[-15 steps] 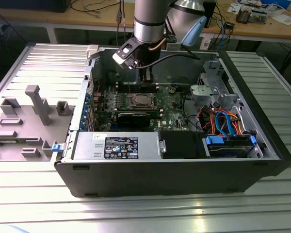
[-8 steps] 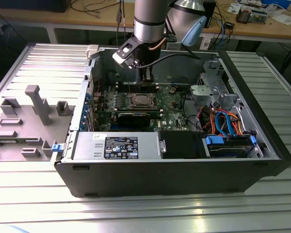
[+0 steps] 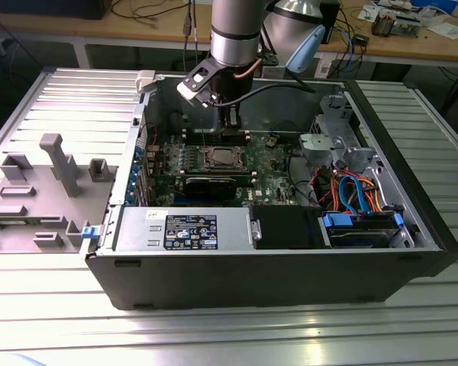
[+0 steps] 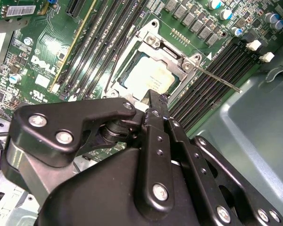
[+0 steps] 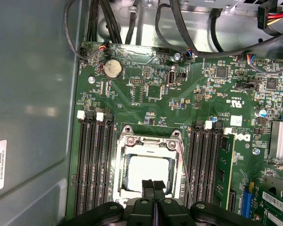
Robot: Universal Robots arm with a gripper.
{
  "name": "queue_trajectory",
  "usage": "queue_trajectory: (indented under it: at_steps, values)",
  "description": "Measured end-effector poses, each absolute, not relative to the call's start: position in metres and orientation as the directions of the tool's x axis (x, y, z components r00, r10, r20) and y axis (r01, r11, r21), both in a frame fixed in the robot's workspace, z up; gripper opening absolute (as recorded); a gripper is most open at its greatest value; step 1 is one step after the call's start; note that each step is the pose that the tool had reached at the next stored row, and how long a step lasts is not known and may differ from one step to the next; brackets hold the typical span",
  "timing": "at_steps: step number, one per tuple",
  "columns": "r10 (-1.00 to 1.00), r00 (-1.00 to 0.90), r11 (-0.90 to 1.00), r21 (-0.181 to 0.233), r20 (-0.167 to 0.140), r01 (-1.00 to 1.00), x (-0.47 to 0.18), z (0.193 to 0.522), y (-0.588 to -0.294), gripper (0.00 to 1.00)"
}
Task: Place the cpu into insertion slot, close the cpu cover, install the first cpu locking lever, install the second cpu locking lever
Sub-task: 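Install the first cpu locking lever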
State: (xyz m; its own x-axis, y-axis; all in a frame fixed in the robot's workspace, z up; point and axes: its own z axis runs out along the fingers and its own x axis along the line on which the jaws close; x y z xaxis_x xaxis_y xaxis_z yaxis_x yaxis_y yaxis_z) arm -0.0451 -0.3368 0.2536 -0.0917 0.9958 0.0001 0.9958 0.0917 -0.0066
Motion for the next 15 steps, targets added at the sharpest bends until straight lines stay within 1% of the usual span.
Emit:
queue_trajectory:
  at_steps: [11, 15]
  values:
    - [0.996, -0.092, 0.092, -0.007, 0.0, 0.996, -0.0451, 0.2539, -0.3368, 0.11]
    - [0.996, -0.089, 0.089, -0.007, 0.0, 0.996, -0.0451, 0.2594, -0.3368, 0.11]
